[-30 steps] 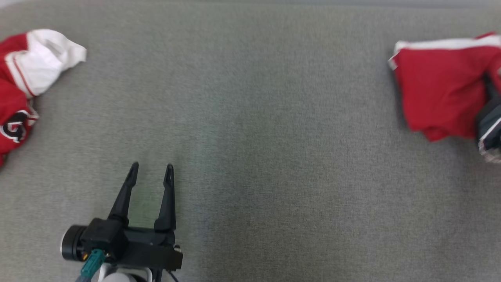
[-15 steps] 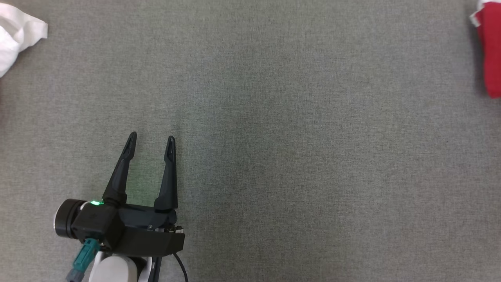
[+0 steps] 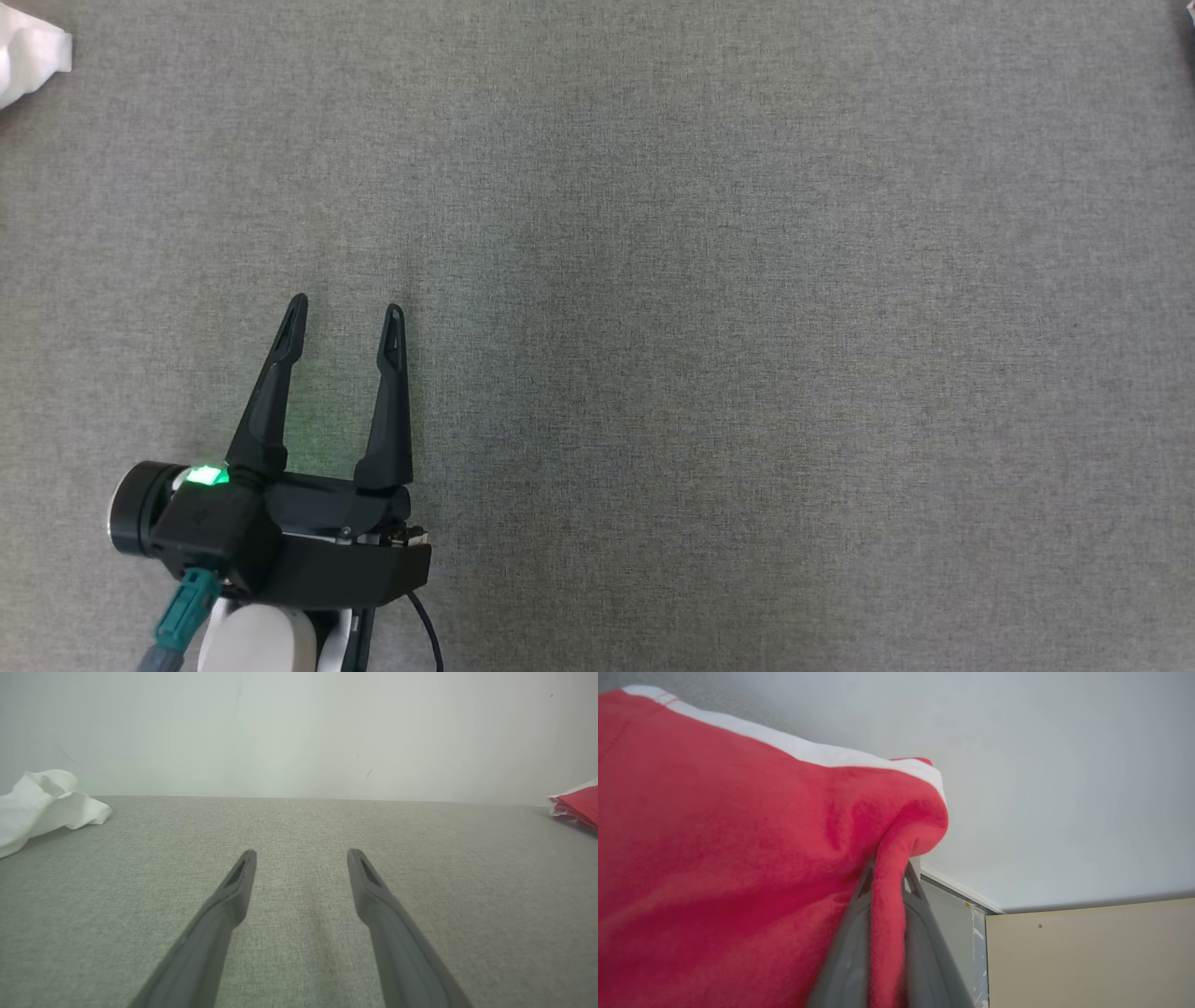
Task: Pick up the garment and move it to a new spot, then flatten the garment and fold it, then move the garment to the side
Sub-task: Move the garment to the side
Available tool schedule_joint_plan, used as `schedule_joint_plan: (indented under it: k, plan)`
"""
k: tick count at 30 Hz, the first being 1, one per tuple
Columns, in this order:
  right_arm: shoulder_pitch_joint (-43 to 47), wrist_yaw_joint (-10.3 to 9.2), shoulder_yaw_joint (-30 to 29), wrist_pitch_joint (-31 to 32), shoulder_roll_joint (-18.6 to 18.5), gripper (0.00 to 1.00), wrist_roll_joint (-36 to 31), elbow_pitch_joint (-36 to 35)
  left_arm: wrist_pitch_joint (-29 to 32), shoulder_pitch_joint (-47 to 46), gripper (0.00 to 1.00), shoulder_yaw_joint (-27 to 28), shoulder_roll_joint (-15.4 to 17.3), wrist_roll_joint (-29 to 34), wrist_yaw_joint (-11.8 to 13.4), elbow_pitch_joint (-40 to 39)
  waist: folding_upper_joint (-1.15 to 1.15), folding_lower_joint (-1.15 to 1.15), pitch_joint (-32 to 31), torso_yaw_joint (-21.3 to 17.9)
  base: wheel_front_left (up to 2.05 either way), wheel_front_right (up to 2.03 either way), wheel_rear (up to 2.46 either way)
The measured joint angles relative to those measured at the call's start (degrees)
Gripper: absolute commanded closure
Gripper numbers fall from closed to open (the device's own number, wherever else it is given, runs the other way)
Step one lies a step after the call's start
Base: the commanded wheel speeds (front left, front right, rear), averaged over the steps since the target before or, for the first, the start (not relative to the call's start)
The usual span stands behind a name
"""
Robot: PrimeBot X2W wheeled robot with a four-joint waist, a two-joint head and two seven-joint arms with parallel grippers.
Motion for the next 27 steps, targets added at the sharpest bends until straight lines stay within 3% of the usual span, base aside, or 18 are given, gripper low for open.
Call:
schedule_joint_plan:
  k: [1,2,3,9,14,20,27]
  plan:
    - [0.0,0.0,0.09,0.1,0.02,1.0,0.23,0.0,0.0,-0.01,0.0,0.11,0.0,0.02,0.0,-0.01,0.0,0.0,0.05,-0.06,0.0,0.0,0.0]
    - [-0.03,0.0,0.14,0.32,0.0,0.36,-0.01,0.03,0.0,-0.01,0.0,0.33,0.0,0.03,0.0,0.04,0.0,0.0,0.05,-0.1,0.0,0.0,0.0]
    - [-0.03,0.0,0.13,0.41,0.01,0.0,-0.29,0.09,0.0,-0.01,0.0,0.42,0.0,0.03,0.0,0.09,0.0,0.0,-0.07,-0.12,0.0,0.0,0.0]
    - [-0.17,0.0,-2.46,-1.55,1.26,0.0,-0.7,0.23,0.0,0.43,0.0,0.92,0.0,0.01,0.03,1.01,0.0,0.0,-2.09,-0.3,0.0,0.0,0.0]
    - [1.05,0.0,-7.19,-8.1,7.97,0.0,2.12,-2.04,0.0,3.57,0.0,2.56,0.01,0.0,0.03,3.09,-0.01,-0.01,-5.58,-0.59,0.0,0.0,0.0]
    - [11.61,0.0,-12.4,-13.72,16.56,0.0,6.94,-3.88,0.0,8.52,0.0,4.39,-0.01,0.01,0.0,4.8,-0.01,-0.01,-11.27,-1.31,0.0,0.0,0.0]
    - [28.15,-0.01,-20.5,-15.01,22.25,0.0,7.79,-13.9,0.0,12.49,0.0,5.63,0.02,0.08,0.04,5.94,-0.02,-0.02,-18.22,-1.87,0.0,0.0,0.0]
